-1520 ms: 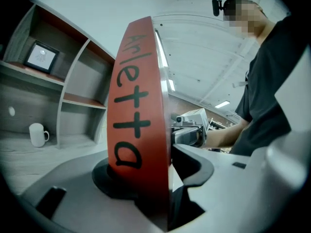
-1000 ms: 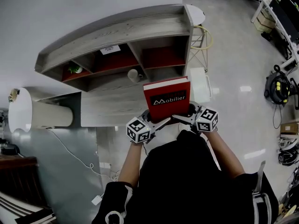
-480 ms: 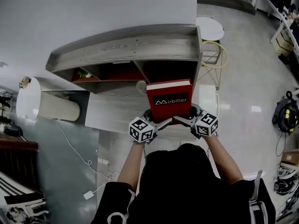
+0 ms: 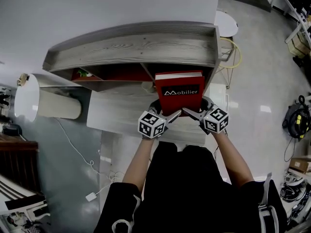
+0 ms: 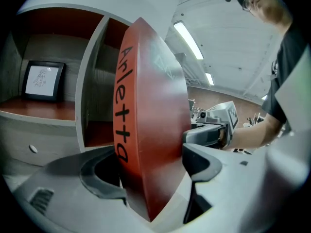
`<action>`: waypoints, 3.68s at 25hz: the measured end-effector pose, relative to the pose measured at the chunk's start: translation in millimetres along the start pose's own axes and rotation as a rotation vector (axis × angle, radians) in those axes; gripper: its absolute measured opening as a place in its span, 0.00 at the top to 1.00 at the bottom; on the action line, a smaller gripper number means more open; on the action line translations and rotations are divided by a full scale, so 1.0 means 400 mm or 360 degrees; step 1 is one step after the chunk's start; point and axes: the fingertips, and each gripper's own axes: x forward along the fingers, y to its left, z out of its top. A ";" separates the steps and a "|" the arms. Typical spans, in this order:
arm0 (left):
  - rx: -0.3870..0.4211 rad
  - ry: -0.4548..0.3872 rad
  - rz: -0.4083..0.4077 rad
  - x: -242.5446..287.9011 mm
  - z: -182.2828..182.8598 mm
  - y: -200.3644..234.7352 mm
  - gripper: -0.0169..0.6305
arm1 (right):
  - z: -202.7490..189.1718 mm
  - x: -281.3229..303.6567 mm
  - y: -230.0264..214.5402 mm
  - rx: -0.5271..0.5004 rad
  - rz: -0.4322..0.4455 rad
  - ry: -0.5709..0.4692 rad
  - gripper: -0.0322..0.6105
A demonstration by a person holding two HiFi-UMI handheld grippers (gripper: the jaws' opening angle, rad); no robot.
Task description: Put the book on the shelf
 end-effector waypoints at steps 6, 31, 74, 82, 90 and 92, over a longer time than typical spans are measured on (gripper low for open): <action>0.0072 0.0027 -0.0030 0.017 0.020 0.050 0.44 | 0.015 0.031 -0.034 -0.0021 -0.0156 0.0026 0.43; 0.0173 0.0035 -0.0070 0.086 0.093 0.158 0.44 | 0.079 0.073 -0.140 -0.0134 -0.0607 0.0062 0.38; 0.0264 -0.0114 0.0100 0.111 0.154 0.177 0.44 | 0.141 0.036 -0.174 -0.0334 -0.1004 -0.0057 0.47; 0.0262 -0.0077 0.0119 0.141 0.128 0.190 0.44 | 0.122 0.038 -0.187 -0.0373 -0.1067 0.0003 0.47; 0.0262 -0.0106 0.0120 0.135 0.133 0.191 0.44 | 0.124 0.039 -0.188 -0.0381 -0.1073 -0.0005 0.47; 0.0243 -0.0112 0.0122 0.127 0.133 0.192 0.44 | 0.122 0.039 -0.188 -0.0371 -0.1062 0.0000 0.47</action>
